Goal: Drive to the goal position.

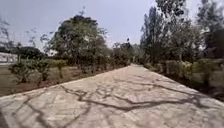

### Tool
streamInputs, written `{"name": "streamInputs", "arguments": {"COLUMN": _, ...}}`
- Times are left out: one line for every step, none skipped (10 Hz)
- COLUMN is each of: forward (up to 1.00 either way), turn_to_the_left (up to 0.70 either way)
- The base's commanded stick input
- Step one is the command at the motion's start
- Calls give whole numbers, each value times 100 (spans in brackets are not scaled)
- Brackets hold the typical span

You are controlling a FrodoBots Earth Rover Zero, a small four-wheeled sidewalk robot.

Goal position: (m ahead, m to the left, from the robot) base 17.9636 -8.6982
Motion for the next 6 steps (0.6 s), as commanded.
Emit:
{"name": "streamInputs", "arguments": {"forward": 70, "turn_to_the_left": 0}}
{"name": "streamInputs", "arguments": {"forward": 70, "turn_to_the_left": 0}}
{"name": "streamInputs", "arguments": {"forward": 70, "turn_to_the_left": 0}}
{"name": "streamInputs", "arguments": {"forward": 70, "turn_to_the_left": 0}}
{"name": "streamInputs", "arguments": {"forward": 70, "turn_to_the_left": 0}}
{"name": "streamInputs", "arguments": {"forward": 70, "turn_to_the_left": -10}}
